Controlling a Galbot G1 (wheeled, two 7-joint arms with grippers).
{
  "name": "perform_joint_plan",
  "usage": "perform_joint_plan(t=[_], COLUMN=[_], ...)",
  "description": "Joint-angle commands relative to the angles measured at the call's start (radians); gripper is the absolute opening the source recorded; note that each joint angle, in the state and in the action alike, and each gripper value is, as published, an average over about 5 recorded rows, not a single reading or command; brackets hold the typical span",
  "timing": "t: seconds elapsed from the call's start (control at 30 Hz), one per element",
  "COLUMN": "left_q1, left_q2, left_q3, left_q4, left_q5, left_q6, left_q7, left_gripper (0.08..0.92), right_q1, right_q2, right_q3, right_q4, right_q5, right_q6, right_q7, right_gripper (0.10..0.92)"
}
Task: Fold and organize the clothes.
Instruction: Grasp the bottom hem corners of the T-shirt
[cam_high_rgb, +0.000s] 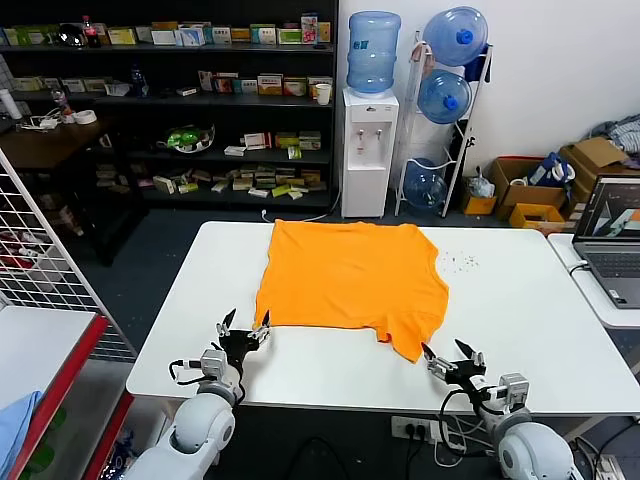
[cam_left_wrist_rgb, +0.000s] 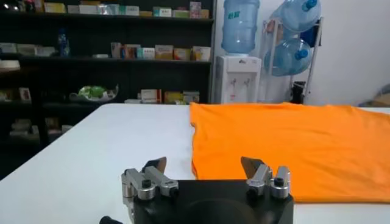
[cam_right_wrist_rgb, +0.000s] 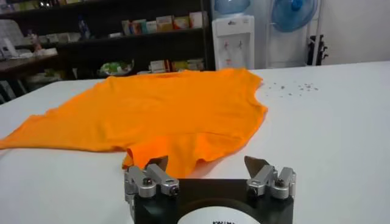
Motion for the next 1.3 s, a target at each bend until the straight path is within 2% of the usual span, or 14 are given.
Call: perform_joint_plan(t=[0.03,0.23,0.6,0.7,0.8,0.9,1.3], left_q1=[-0.004,-0.035,-0.095,-0.096,-0.09,-0.085,-0.057], left_q2=[0.003,-0.003,-0.021,-0.018,-0.014,-0.012,-0.01], left_q3=[0.001,0.013,0.018,0.016,0.014,0.011,0.006], left_q4=[-0.001,0.026,0.084,0.09,0.089,0.086,0.069], left_q5=[0.028,0.031,-0.031,-0.038,-0.043,-0.051,-0.065], left_q6=[0.028,0.051,0.127,0.161,0.191,0.206,0.216], left_q7=[0.022,0.039,0.016,0.013,0.012,0.013,0.024], left_gripper=[0.823,0.823,0.82,0.783,0.708,0.637,0.308], right_q1=[0.003,0.033,0.088,0.095,0.099,0.103,0.114], right_q2=[0.0,0.019,0.053,0.056,0.058,0.061,0.071], right_q3=[0.002,-0.022,-0.065,-0.071,-0.075,-0.08,-0.084], right_q4=[-0.011,-0.032,-0.044,-0.047,-0.048,-0.051,-0.063], right_q5=[0.0,-0.002,0.004,0.011,0.017,0.022,0.022], right_q6=[-0.001,-0.006,-0.032,-0.039,-0.045,-0.049,-0.049], right_q7=[0.002,0.008,0.027,0.031,0.035,0.038,0.052], right_gripper=[0.823,0.823,0.823,0.823,0.806,0.741,0.386])
